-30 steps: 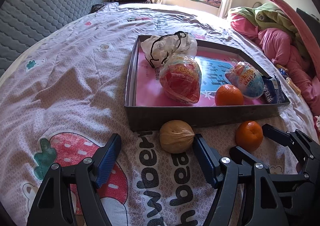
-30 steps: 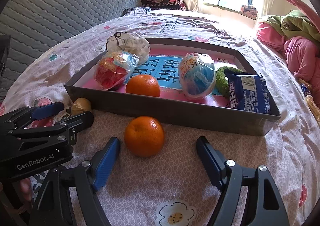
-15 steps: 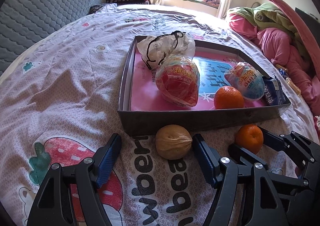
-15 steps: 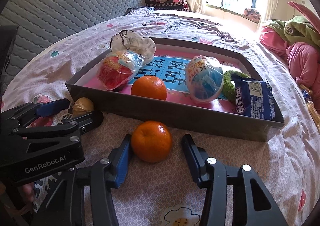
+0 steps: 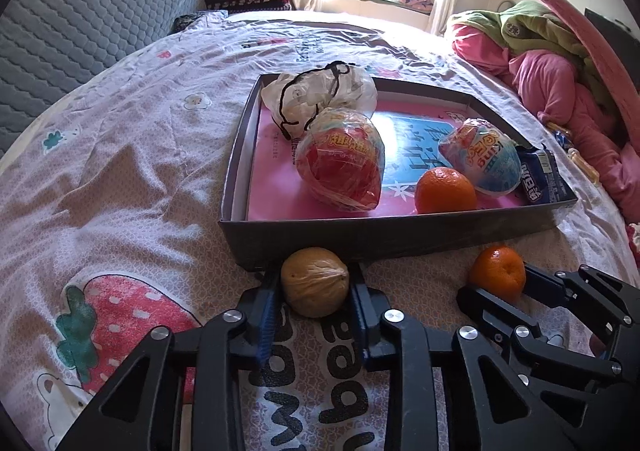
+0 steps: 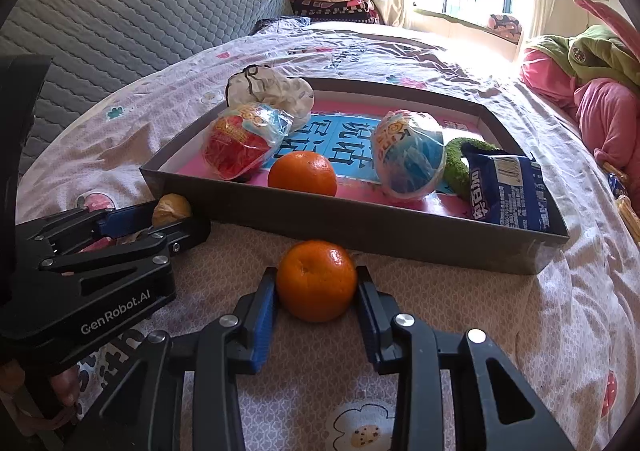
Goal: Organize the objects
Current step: 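Reach the left tool to the brown ball while the right tool reaches the orange, then close the left tool on the brown ball while the right tool grasps the orange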
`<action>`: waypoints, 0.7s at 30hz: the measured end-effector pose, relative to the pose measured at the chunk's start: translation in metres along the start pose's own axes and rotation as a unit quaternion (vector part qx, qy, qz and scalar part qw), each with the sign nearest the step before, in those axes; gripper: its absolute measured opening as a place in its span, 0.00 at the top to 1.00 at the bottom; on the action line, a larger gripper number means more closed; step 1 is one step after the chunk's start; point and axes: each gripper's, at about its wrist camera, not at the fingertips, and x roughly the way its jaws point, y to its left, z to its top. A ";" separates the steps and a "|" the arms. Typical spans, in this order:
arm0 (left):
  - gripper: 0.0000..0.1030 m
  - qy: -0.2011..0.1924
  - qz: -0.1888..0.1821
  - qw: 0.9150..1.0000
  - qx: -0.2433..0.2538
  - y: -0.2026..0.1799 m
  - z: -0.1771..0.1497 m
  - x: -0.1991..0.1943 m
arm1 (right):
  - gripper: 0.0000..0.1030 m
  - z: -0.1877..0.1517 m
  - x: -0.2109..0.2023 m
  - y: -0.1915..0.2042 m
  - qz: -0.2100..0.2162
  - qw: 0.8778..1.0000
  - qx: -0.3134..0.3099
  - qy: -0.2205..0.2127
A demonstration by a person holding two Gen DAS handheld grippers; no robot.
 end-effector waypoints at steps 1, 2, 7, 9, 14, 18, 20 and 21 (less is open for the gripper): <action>0.69 -0.001 0.002 1.000 0.003 -0.001 -0.001 -0.001 | 0.64 0.000 -0.001 0.000 0.000 1.000 -0.001 0.000; 0.69 -0.002 0.003 1.000 0.005 -0.003 -0.002 -0.002 | 0.64 -0.001 -0.001 0.000 0.000 1.000 -0.001 0.000; 0.69 -0.005 -0.001 1.000 0.007 -0.008 -0.007 -0.012 | 0.64 -0.003 -0.004 -0.001 0.002 1.000 0.001 0.000; 0.69 -0.006 0.002 1.000 0.009 -0.010 -0.010 -0.016 | 0.64 -0.005 -0.006 -0.002 0.003 1.000 0.003 -0.001; 0.69 -0.007 0.000 1.000 0.013 -0.015 -0.013 -0.026 | 0.65 -0.008 -0.012 -0.003 0.001 1.000 0.006 -0.002; 0.69 -0.011 -0.001 1.000 0.018 -0.021 -0.015 -0.037 | 0.65 -0.008 -0.019 -0.005 -0.002 1.000 0.008 -0.003; 0.69 -0.014 -0.001 1.000 0.021 -0.024 -0.015 -0.042 | 0.65 -0.008 -0.023 -0.005 -0.004 1.000 0.009 -0.007; 0.69 -0.016 0.000 1.000 0.022 -0.026 -0.015 -0.044 | 0.65 -0.008 -0.025 -0.006 -0.005 1.000 0.009 -0.009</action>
